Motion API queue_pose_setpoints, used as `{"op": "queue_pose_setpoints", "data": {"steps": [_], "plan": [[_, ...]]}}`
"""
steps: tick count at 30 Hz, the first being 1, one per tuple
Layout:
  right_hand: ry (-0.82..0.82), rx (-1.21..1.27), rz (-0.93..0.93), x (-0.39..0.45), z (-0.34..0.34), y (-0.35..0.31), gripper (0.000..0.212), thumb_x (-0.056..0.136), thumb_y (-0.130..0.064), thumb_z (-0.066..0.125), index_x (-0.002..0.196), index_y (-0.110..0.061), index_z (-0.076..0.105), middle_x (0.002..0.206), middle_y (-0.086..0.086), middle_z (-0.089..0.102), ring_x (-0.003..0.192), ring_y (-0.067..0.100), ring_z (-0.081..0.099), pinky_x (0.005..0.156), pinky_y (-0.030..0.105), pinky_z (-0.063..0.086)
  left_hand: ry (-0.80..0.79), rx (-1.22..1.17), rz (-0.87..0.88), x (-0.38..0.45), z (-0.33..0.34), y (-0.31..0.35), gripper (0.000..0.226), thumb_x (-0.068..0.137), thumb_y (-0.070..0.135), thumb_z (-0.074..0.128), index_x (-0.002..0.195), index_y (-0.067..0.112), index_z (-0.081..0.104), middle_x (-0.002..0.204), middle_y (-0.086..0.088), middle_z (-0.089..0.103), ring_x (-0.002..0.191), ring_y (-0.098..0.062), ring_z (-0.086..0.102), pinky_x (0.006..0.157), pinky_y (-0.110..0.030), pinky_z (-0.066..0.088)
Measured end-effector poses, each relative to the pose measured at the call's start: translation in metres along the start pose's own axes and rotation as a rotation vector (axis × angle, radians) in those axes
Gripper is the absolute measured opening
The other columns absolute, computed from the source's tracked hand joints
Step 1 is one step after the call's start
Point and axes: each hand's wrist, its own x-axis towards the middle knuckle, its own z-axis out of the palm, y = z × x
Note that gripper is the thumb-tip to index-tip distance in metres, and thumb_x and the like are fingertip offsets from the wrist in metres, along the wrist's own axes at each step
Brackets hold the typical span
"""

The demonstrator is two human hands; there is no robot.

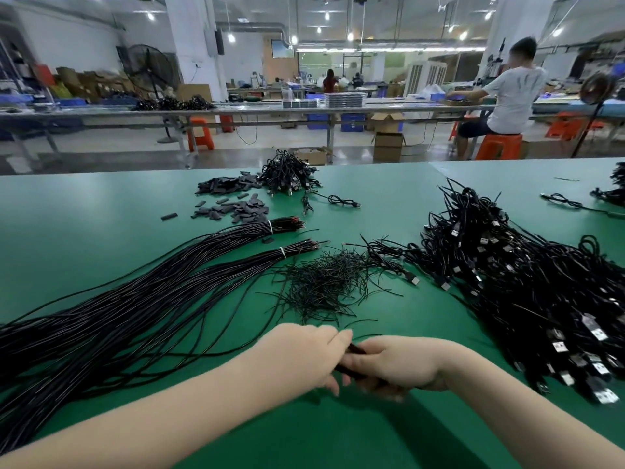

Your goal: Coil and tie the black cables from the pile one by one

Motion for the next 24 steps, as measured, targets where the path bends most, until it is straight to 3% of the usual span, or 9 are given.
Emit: {"op": "queue_pose_setpoints", "data": {"steps": [2, 5, 7, 11, 13, 15, 19, 22, 24], "plan": [[-0.047, -0.035, -0.014, 0.0, 0.007, 0.001, 0.029, 0.104, -0.042, 0.033, 0.089, -0.022, 0.048, 0.069, -0.005, 0.039, 0.05, 0.008, 0.035, 0.047, 0.019, 0.033, 0.047, 0.059, 0.067, -0.013, 0.003, 0.006, 0.057, 0.065, 0.071, 0.07, 0.094, 0.023, 0.073, 0.074, 0.01, 0.065, 0.059, -0.004, 0.063, 0.044, -0.018, 0.046], [-0.076, 0.022, -0.004, -0.001, 0.012, 0.004, 0.027, 0.105, -0.038, 0.033, 0.086, -0.023, 0.046, 0.071, -0.006, 0.045, 0.049, 0.006, 0.038, 0.047, 0.015, 0.035, 0.082, 0.063, 0.081, -0.025, 0.011, 0.012, 0.036, 0.067, 0.06, 0.076, 0.069, 0.025, 0.067, 0.057, 0.012, 0.054, 0.043, -0.002, 0.052, 0.036, -0.017, 0.037], [-0.105, 0.011, -0.018, -0.003, 0.014, 0.003, 0.027, 0.105, -0.035, 0.034, 0.083, -0.023, 0.046, 0.07, -0.006, 0.045, 0.047, 0.005, 0.038, 0.046, 0.015, 0.035, 0.01, 0.095, 0.098, -0.029, 0.009, 0.014, 0.033, 0.072, 0.057, 0.071, 0.064, 0.027, 0.063, 0.054, 0.012, 0.052, 0.041, -0.003, 0.05, 0.036, -0.018, 0.036], [-0.03, -0.273, -0.124, -0.001, 0.009, -0.005, 0.026, 0.105, -0.031, 0.036, 0.085, -0.024, 0.05, 0.066, -0.01, 0.046, 0.052, 0.006, 0.042, 0.053, 0.02, 0.039, -0.115, 0.053, 0.035, -0.023, 0.004, 0.018, 0.03, 0.052, 0.041, 0.084, 0.061, 0.024, 0.061, 0.054, 0.008, 0.054, 0.04, -0.008, 0.052, 0.038, -0.019, 0.026], [0.075, -0.495, -0.196, 0.003, 0.007, -0.008, 0.024, 0.104, -0.033, 0.035, 0.094, -0.021, 0.053, 0.079, -0.004, 0.052, 0.07, 0.013, 0.048, 0.071, 0.03, 0.045, -0.12, -0.013, -0.03, -0.016, -0.002, 0.011, 0.017, 0.084, 0.032, 0.063, 0.086, 0.016, 0.061, 0.079, -0.002, 0.064, 0.064, -0.017, 0.064, 0.047, -0.025, 0.029], [0.171, -0.608, -0.227, 0.009, 0.009, -0.005, 0.026, 0.104, -0.037, 0.033, 0.101, -0.018, 0.051, 0.09, 0.0, 0.053, 0.082, 0.019, 0.05, 0.081, 0.036, 0.045, -0.081, -0.026, -0.041, -0.014, -0.002, -0.003, 0.028, 0.101, 0.036, 0.034, 0.091, 0.02, 0.055, 0.086, 0.0, 0.063, 0.072, -0.02, 0.064, 0.052, -0.03, 0.03], [0.297, -0.432, -0.303, 0.012, 0.007, 0.001, 0.023, 0.102, -0.044, 0.034, 0.096, -0.029, 0.05, 0.09, -0.006, 0.058, 0.083, 0.012, 0.054, 0.08, 0.031, 0.047, -0.302, -0.553, -0.116, -0.027, 0.005, -0.027, 0.034, 0.101, 0.051, 0.022, 0.076, 0.03, 0.033, 0.073, 0.01, 0.044, 0.069, -0.01, 0.044, 0.066, -0.032, 0.031], [0.615, -0.098, -0.269, 0.017, -0.03, 0.011, 0.028, 0.098, -0.045, 0.039, 0.096, -0.03, 0.063, 0.078, -0.006, 0.063, 0.07, 0.007, 0.059, 0.073, 0.028, 0.051, -0.14, -1.015, -0.411, -0.02, 0.0, -0.047, 0.035, 0.104, 0.038, 0.03, 0.073, 0.021, 0.038, 0.062, 0.012, 0.041, 0.058, -0.005, 0.034, 0.059, -0.026, 0.033], [0.811, -0.369, -0.051, 0.029, -0.051, 0.021, 0.027, 0.095, -0.049, 0.048, 0.099, -0.029, 0.066, 0.082, -0.007, 0.066, 0.074, 0.011, 0.061, 0.072, 0.029, 0.051, 0.074, -1.4, -0.613, -0.002, -0.01, -0.058, 0.033, 0.104, 0.027, 0.032, 0.074, 0.017, 0.041, 0.057, 0.009, 0.035, 0.053, -0.011, 0.03, 0.054, -0.028, 0.029]]}}
